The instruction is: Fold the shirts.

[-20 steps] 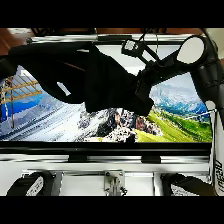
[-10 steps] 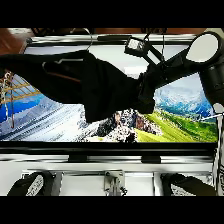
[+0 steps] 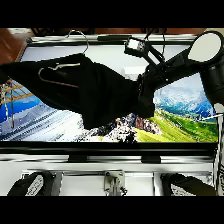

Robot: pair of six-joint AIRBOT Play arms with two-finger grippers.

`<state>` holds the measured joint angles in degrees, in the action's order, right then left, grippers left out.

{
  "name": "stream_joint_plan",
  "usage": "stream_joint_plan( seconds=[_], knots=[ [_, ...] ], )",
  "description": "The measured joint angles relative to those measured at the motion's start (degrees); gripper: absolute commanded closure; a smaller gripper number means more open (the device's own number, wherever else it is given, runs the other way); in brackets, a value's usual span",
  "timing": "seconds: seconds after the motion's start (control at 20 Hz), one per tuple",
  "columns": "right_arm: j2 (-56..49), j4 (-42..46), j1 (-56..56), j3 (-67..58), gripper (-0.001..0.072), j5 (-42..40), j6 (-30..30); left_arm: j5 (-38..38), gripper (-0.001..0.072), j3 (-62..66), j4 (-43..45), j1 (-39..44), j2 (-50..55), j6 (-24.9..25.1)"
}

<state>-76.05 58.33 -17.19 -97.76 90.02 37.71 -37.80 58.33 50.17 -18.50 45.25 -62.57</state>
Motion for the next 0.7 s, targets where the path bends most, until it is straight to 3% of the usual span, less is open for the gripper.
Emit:
stream_joint_plan(
  seconds=[0.35,0.7],
  knots=[
    [0.0,1.03,0.0,0.0,0.0644,-5.46,-0.66,-3.61,0.0659,0.0,3.13,0.0,0.17,-0.04],
    [-1.42,5.86,-2.67,0.02,0.0643,-5.62,-1.25,-4.04,0.066,1.46,-10.14,4.76,0.0,1.18]
  ],
)
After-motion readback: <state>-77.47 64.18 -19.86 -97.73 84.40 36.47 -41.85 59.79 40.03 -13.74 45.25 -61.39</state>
